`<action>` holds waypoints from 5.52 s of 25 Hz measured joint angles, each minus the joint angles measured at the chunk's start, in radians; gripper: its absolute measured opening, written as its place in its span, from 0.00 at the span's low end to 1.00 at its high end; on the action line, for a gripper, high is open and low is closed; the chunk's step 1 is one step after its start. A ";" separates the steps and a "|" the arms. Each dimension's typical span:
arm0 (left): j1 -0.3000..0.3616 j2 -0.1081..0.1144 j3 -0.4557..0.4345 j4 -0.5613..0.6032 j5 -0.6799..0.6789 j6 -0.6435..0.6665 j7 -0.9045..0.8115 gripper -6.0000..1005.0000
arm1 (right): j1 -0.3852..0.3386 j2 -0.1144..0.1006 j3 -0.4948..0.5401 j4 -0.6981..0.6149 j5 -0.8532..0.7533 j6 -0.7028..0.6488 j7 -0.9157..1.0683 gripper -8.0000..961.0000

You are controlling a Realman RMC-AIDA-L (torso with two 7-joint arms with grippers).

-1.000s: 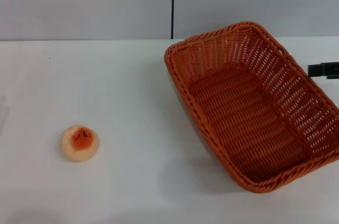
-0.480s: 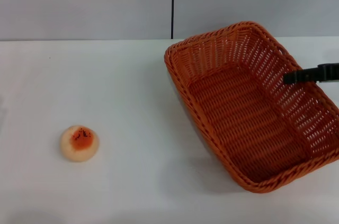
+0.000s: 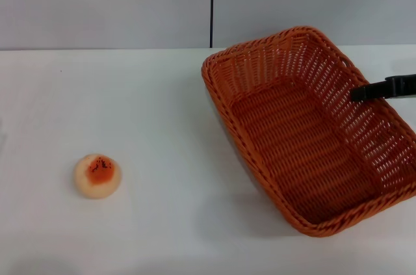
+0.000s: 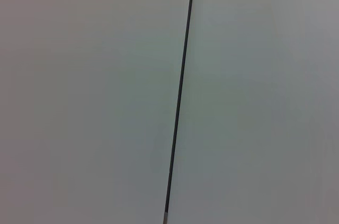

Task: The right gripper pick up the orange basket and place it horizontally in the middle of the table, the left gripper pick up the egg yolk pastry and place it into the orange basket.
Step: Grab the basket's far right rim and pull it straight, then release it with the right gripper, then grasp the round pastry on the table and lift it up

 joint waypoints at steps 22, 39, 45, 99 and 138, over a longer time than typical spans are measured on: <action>0.004 0.000 -0.005 -0.001 -0.001 0.037 0.002 0.71 | 0.068 0.016 -0.115 -0.048 0.045 -0.003 -0.228 0.17; 0.044 -0.003 0.003 0.002 0.006 0.003 0.004 0.70 | 0.185 0.004 -0.130 0.029 0.091 -0.063 -0.759 0.19; 0.085 -0.003 0.008 0.004 0.006 -0.021 0.005 0.69 | 0.215 0.004 -0.137 0.062 0.108 -0.100 -0.918 0.20; 0.110 0.046 0.471 -0.308 0.175 0.198 -0.175 0.65 | -0.533 0.060 -0.366 -0.074 1.457 -0.146 -1.263 0.61; 0.045 0.005 0.477 -0.358 0.464 0.327 -0.261 0.61 | -0.572 0.049 -0.233 0.223 1.593 -0.334 -1.377 0.61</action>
